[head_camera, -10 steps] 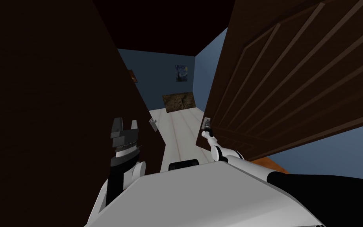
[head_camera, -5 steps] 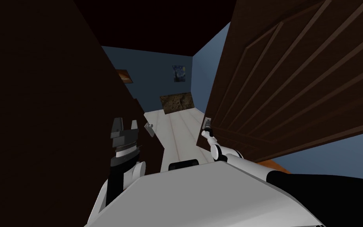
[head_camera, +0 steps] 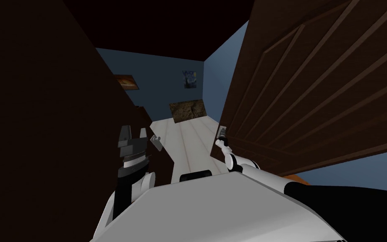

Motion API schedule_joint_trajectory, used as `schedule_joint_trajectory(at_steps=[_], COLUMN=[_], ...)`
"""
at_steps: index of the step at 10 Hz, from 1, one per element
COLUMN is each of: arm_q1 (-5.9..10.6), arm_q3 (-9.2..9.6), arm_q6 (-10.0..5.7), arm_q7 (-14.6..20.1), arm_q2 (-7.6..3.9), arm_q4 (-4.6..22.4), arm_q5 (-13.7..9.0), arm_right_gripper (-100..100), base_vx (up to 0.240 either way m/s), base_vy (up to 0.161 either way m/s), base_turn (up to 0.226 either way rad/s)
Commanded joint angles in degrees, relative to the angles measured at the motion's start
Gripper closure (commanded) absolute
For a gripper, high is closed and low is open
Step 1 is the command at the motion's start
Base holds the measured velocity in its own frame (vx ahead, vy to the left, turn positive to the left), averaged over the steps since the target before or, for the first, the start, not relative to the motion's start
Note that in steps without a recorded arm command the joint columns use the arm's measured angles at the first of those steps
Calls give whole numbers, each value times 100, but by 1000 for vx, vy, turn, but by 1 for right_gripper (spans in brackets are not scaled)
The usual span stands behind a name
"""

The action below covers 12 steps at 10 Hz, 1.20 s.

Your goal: Push the door open

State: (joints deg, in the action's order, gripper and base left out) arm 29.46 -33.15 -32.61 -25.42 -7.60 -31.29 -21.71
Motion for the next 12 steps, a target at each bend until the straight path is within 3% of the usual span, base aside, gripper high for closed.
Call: schedule_joint_trajectory(at_steps=[1,3,5,6,8,10,11,12], arm_q1=[-23,-29,-29,-36,-42,-54,-50,-50], arm_q3=[-126,-279,-279,-429,-556,-551,-692,-692], arm_q6=[9,-29,-29,-68,-100,-118,-180,-180], arm_q7=[-94,-197,-197,-298,-383,-364,-457,-457], arm_q2=[-32,-73,-73,-114,-149,-147,-193,-193], arm_q4=[-123,-122,-122,-121,-121,-52,-61,-61], arm_q5=[-59,-134,-134,-208,-271,-272,-344,-344], arm_right_gripper=[100,100,100,100,100,100,100,100], base_vx=[184,228,94,157,201,147,139,147], base_vy=[7,-1,-33,-29,5,9,-36,-35], base_turn=[-21,-48,-4,-10,-44,-43,-15,-21])
